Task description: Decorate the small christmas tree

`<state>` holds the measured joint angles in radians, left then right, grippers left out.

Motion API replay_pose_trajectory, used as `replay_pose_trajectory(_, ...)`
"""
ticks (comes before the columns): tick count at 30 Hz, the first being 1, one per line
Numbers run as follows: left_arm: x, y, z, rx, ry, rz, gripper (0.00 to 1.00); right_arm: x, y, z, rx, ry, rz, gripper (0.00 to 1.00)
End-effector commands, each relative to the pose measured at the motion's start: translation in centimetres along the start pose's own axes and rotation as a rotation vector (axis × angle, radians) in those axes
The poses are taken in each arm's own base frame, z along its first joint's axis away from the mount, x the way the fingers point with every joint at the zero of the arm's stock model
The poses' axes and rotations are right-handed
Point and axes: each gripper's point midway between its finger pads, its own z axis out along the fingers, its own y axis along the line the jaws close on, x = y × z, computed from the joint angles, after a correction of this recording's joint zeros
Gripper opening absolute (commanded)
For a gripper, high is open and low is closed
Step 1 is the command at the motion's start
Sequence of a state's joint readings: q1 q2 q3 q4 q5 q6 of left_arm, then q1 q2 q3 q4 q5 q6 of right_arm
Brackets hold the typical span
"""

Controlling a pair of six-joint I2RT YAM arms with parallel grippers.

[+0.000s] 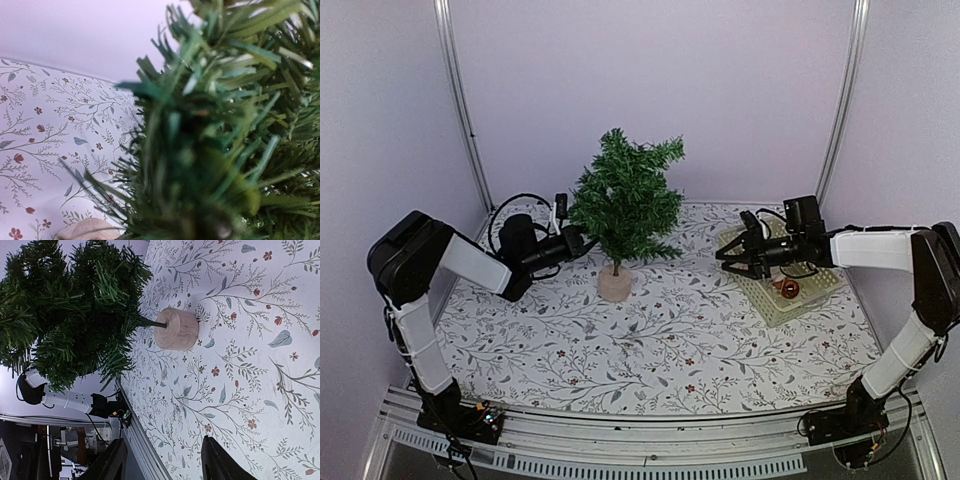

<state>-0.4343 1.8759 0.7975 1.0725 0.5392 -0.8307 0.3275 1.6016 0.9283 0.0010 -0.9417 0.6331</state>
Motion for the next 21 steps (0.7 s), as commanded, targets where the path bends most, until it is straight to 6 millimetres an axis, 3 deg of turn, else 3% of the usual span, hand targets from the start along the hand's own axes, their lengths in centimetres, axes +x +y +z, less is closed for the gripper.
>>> replay_pose_trajectory(1,-2.3,-2.1,-1.4,0.078,-0.067,0.064,0.00,-0.8,0.8,1.1,-0.002,-0.003,-0.031,0.54)
replay_pose_trajectory(10,-1.9,-1.6,-1.9,0.051,-0.044,0.087,0.05,-1.2,1.0,1.4,0.006,-0.005,-0.036,0.54)
replay_pose_trajectory(21,-2.9,-0.8,-2.6,-0.009,-0.049,0.094,0.45,-1.8,0.3,1.0,0.102,-0.007,-0.039,0.57)
